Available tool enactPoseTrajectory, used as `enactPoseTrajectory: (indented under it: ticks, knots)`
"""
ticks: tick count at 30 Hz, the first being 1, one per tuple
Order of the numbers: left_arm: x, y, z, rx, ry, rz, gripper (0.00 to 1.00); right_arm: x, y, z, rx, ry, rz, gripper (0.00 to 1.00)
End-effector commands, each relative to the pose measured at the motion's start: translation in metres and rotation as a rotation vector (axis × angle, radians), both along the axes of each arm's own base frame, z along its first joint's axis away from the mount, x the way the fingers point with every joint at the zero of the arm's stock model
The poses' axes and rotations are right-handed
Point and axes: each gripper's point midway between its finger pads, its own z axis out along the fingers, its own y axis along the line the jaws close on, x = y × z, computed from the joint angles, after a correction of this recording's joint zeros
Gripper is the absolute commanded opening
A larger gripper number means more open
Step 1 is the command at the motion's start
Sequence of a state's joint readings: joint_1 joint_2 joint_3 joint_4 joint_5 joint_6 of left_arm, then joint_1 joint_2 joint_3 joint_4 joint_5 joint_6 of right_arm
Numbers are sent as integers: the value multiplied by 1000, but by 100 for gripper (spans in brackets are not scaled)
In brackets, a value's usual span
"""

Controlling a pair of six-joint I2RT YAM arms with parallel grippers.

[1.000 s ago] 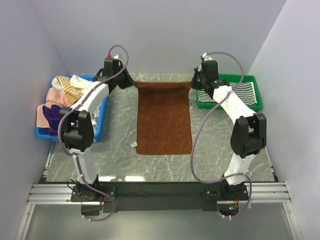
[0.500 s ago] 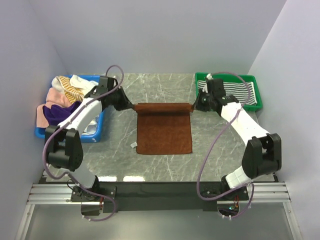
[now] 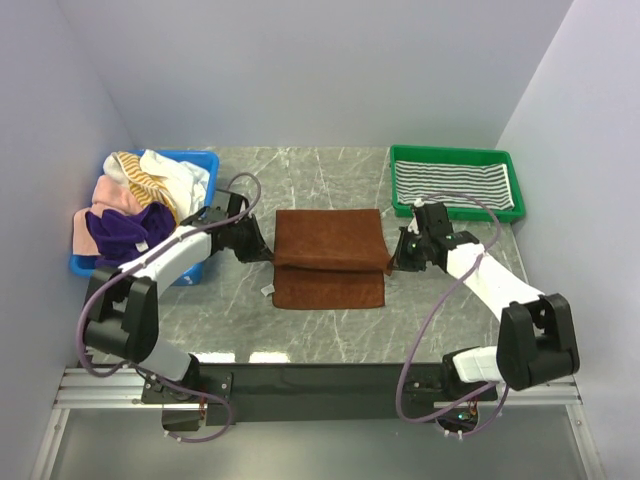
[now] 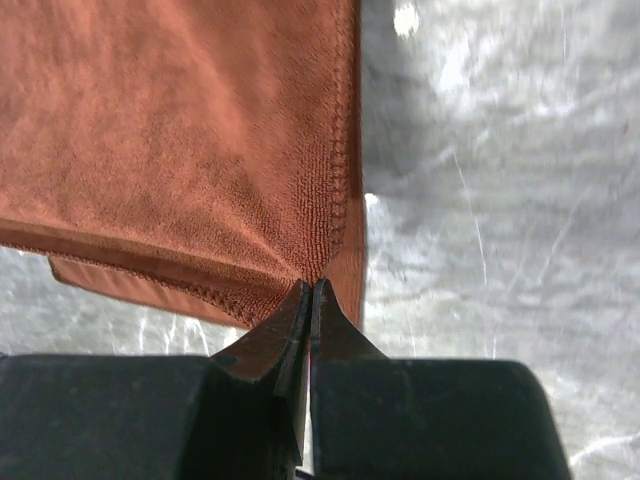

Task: Fold and stack the towels
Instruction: Fold the towel

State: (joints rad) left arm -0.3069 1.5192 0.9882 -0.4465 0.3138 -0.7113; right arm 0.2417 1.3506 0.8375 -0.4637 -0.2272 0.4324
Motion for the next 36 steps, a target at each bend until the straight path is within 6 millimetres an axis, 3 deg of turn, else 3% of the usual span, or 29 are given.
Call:
enactPoseTrajectory:
  ticks: [1, 17, 30, 36]
  knots:
    - [-1, 5, 12, 9, -69, 31, 1, -4, -2, 10, 5, -59, -8, 0]
    - [-43, 15, -9, 35, -40, 37, 1, -42, 4, -10, 36, 4, 6, 0]
    - [-78, 13, -60, 63, 76, 18, 1, -68, -5, -60, -27, 162, -26, 0]
    - [-90, 16, -78, 96, 109, 10, 1, -69, -11, -66, -58, 169, -44, 0]
